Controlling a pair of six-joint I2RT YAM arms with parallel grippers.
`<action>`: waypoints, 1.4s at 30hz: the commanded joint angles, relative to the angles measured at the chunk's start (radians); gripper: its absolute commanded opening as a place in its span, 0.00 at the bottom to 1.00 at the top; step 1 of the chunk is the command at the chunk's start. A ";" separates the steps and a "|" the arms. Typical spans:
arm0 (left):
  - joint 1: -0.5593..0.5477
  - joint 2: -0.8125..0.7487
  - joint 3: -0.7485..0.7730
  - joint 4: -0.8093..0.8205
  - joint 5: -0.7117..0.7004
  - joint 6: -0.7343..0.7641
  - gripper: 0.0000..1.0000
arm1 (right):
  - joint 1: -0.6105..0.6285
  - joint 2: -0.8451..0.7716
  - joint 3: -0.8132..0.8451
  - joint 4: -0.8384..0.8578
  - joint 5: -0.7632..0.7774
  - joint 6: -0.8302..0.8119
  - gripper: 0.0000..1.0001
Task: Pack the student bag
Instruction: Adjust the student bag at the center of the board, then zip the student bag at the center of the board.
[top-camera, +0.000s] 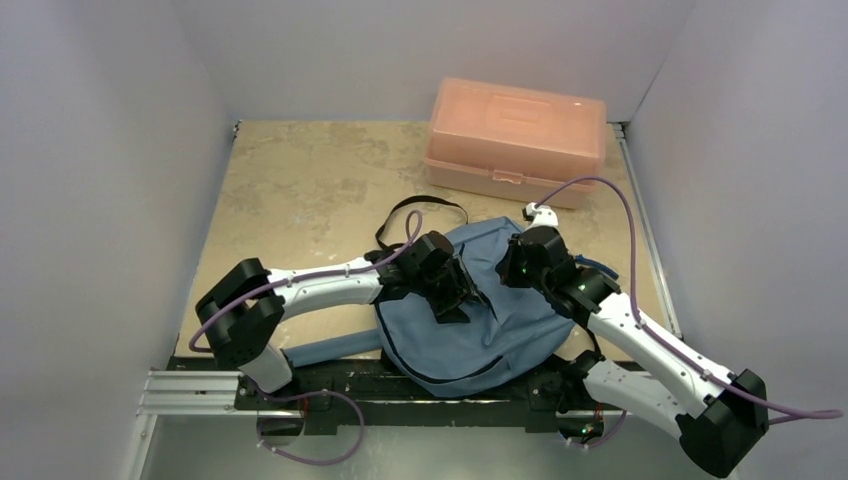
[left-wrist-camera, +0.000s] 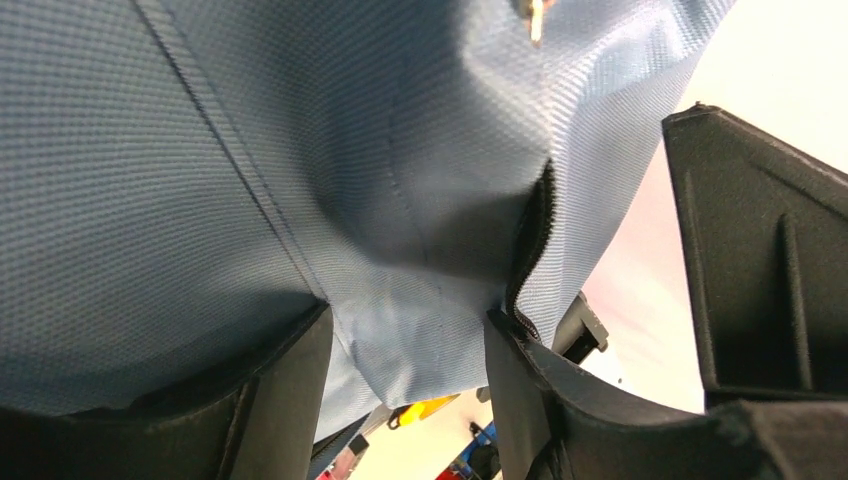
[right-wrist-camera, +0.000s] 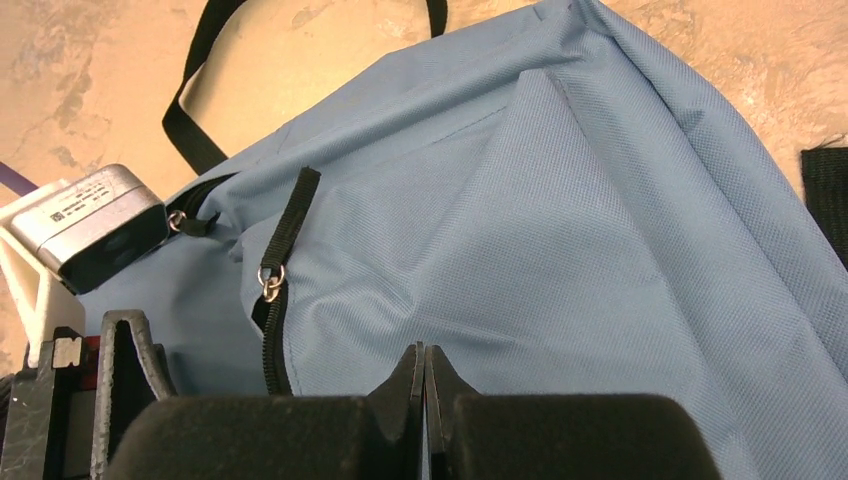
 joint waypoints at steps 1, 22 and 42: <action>-0.013 0.003 0.062 0.015 -0.003 -0.034 0.57 | -0.002 -0.021 -0.002 0.007 0.028 -0.011 0.00; -0.010 -0.044 0.057 -0.119 -0.151 0.185 0.35 | -0.001 -0.028 0.040 0.020 -0.073 -0.056 0.04; 0.032 -0.258 -0.312 0.369 -0.126 0.201 0.00 | -0.094 0.321 0.174 0.262 -0.465 0.012 0.44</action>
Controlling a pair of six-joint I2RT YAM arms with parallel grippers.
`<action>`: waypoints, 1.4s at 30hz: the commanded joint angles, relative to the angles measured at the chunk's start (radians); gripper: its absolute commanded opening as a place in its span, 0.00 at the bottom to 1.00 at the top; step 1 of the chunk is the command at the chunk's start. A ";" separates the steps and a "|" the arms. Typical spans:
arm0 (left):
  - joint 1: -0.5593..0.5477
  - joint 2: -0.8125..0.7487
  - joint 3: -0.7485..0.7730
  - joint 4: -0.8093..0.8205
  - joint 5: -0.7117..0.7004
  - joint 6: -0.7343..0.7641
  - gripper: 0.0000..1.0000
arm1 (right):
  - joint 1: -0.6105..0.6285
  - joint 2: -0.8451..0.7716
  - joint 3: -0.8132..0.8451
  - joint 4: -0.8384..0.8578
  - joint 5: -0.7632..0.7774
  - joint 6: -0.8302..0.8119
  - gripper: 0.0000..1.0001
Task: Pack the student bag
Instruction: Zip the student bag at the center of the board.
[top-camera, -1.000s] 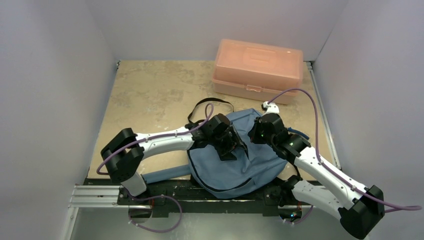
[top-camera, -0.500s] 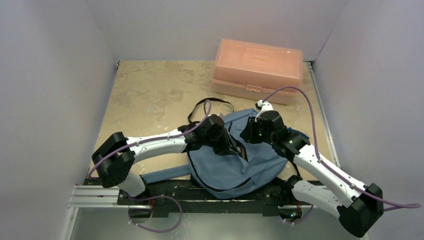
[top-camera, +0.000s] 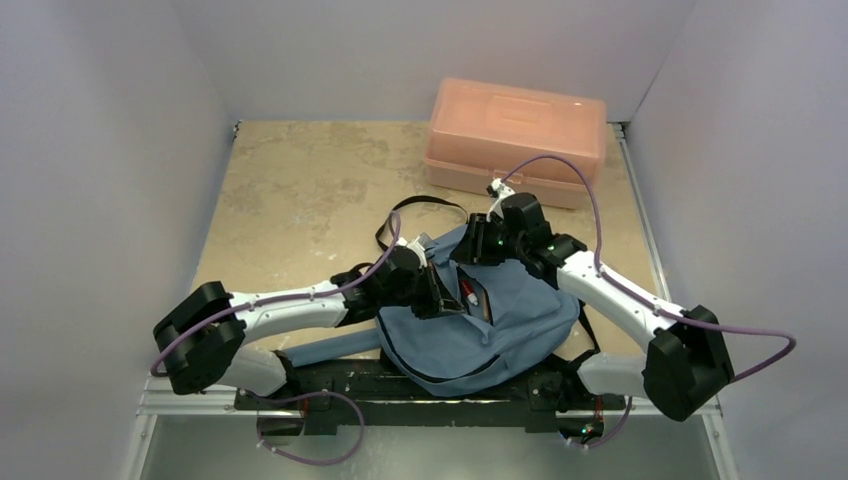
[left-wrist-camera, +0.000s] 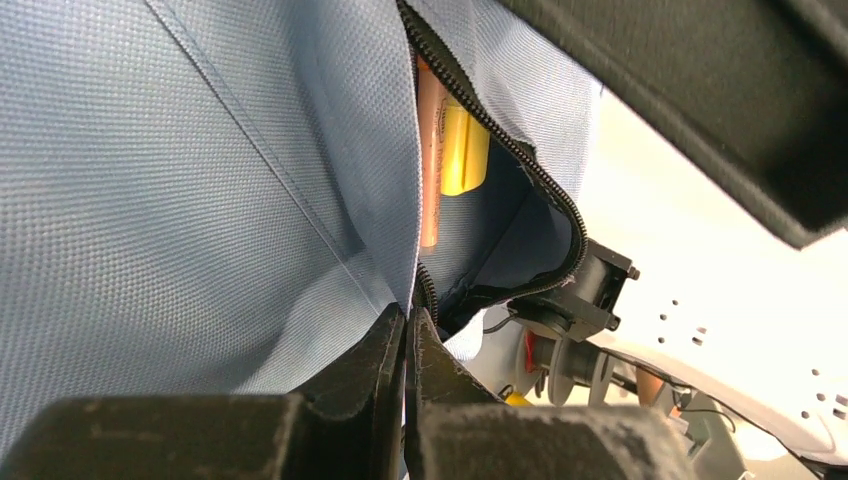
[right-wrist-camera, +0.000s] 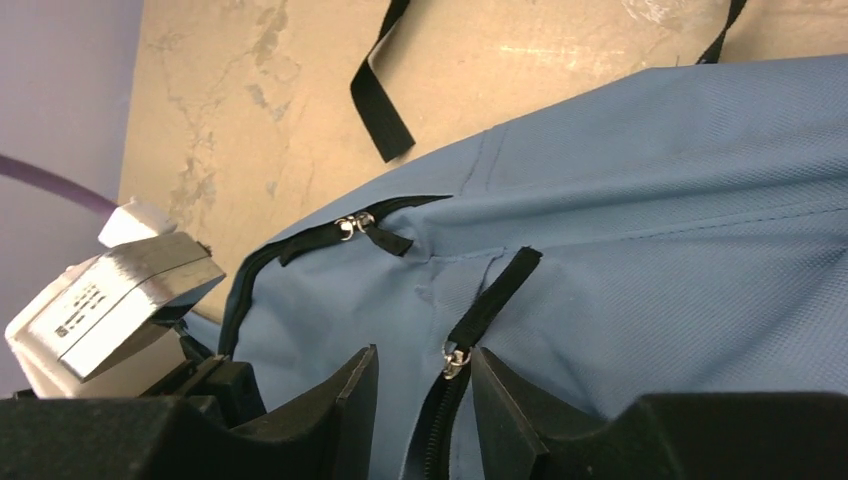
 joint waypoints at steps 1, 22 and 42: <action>0.017 -0.039 -0.045 0.084 -0.038 -0.045 0.00 | -0.035 0.006 0.027 0.058 -0.009 0.027 0.45; 0.017 -0.034 -0.062 0.137 -0.003 -0.066 0.00 | -0.066 0.125 0.013 0.167 -0.004 0.059 0.01; 0.233 -0.061 0.032 -0.056 0.020 0.019 0.68 | -0.066 -0.063 -0.085 0.157 -0.023 -0.016 0.00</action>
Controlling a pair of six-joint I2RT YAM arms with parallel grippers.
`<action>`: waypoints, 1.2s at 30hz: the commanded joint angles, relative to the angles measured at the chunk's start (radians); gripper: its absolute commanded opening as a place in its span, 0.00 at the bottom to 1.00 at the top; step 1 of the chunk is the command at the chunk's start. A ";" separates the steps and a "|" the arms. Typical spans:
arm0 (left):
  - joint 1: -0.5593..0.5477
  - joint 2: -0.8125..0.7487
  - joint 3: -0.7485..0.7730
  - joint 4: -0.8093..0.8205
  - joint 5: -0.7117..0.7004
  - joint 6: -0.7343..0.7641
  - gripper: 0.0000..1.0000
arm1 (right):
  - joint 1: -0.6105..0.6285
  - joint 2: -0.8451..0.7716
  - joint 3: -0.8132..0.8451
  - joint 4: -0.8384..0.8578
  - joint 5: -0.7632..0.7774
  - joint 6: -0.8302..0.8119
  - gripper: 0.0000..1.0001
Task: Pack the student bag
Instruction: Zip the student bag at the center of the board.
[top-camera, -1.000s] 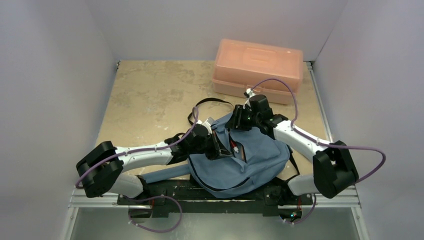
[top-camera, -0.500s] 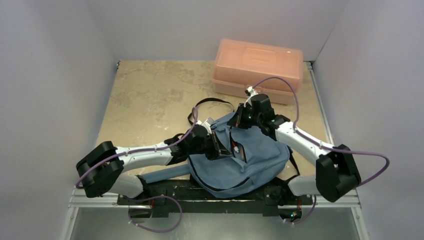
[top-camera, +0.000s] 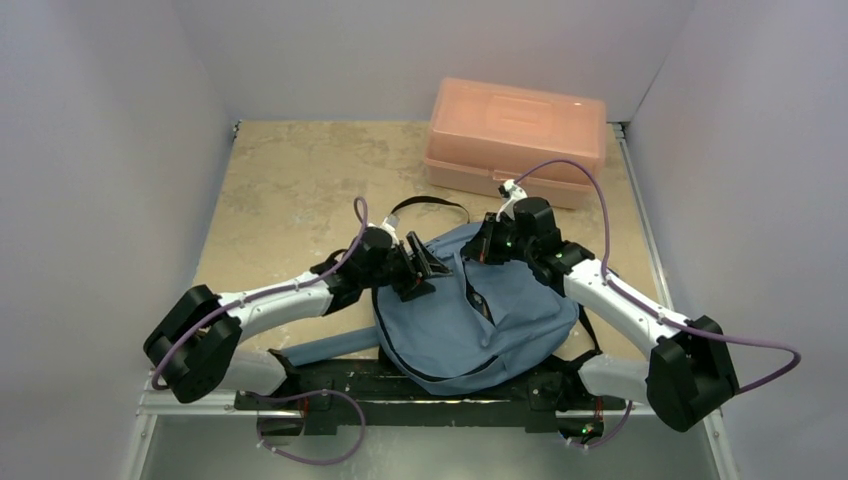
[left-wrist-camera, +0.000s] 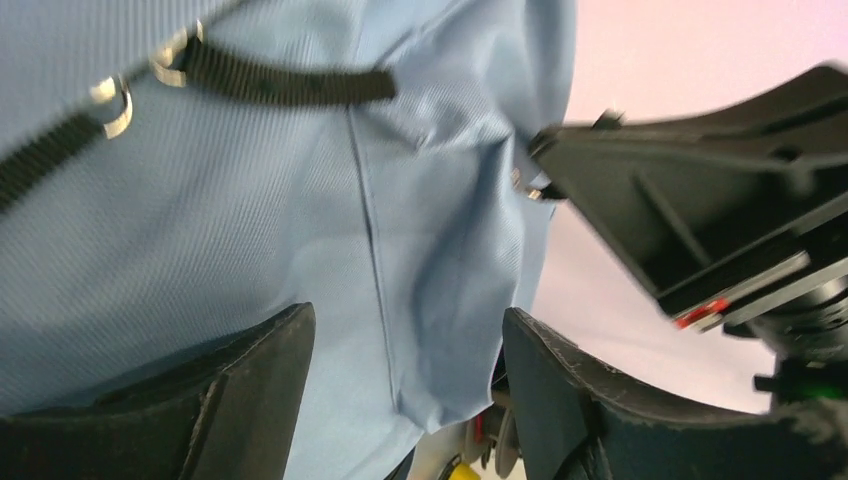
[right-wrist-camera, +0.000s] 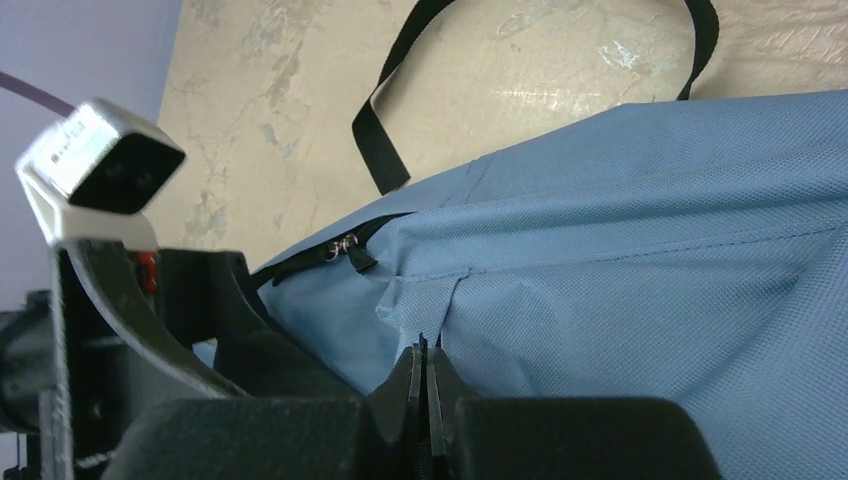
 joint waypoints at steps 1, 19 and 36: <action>0.065 -0.001 0.187 -0.280 -0.048 0.088 0.66 | -0.005 -0.022 0.003 0.038 -0.009 -0.021 0.00; 0.103 0.285 0.467 -0.495 0.056 -0.234 0.49 | -0.002 -0.059 -0.021 0.057 -0.008 -0.002 0.00; 0.250 0.383 0.479 -0.395 -0.062 -0.142 0.00 | 0.051 -0.316 -0.101 -0.126 -0.028 -0.017 0.00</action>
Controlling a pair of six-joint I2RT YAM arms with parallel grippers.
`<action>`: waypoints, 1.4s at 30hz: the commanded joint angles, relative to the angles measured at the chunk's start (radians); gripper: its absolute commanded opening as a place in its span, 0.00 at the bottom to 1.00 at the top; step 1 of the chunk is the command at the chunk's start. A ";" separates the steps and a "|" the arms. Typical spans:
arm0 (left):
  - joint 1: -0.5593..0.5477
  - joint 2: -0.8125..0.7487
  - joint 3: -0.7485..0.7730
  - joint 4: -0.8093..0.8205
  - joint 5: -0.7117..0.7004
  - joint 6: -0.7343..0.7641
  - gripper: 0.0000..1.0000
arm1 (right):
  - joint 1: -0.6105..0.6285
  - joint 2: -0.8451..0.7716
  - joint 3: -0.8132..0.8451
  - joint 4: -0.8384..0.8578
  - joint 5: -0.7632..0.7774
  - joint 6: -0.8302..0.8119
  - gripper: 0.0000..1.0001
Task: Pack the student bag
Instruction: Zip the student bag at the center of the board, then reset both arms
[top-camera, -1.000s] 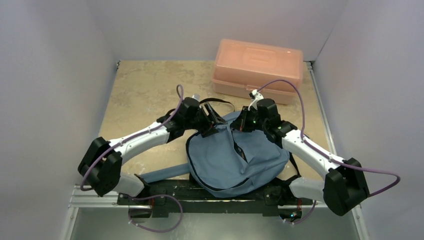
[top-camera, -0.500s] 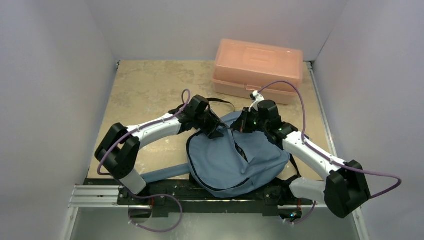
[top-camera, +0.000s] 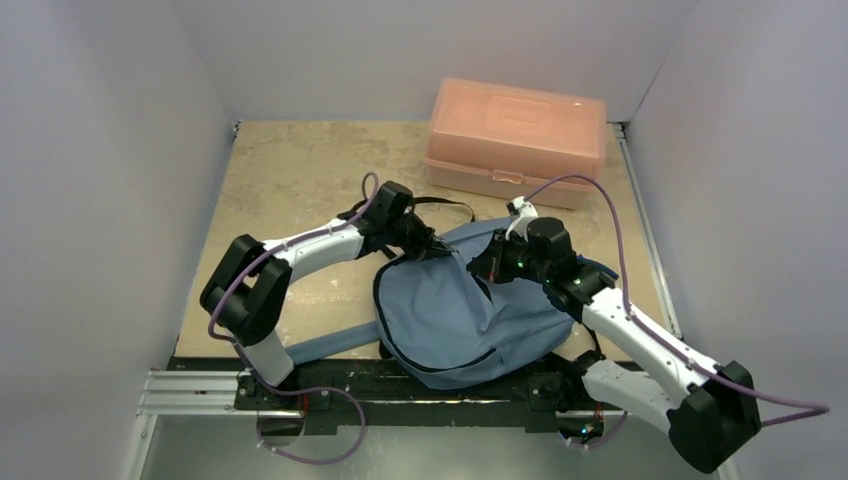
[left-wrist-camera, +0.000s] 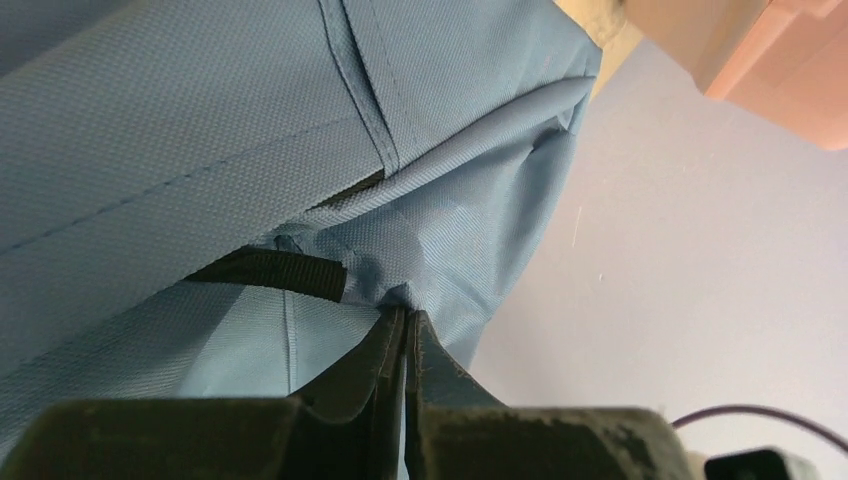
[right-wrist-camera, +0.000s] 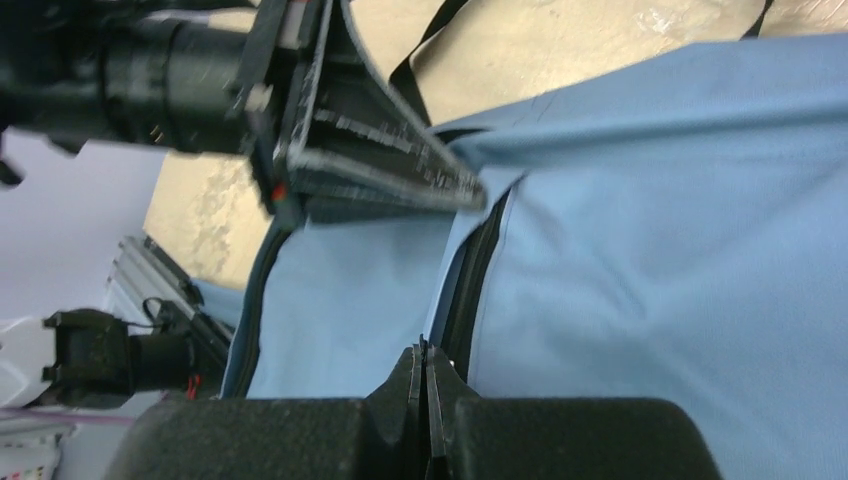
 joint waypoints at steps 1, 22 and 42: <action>0.107 0.029 0.007 -0.013 -0.180 0.074 0.00 | 0.018 -0.166 -0.017 -0.118 -0.025 0.023 0.00; 0.164 -0.074 0.087 0.054 0.004 0.460 0.43 | 0.018 -0.356 0.052 -0.350 0.116 0.027 0.53; 0.165 -0.973 0.165 -0.272 -0.176 1.068 0.91 | 0.018 -0.340 0.507 -0.442 0.563 -0.263 0.99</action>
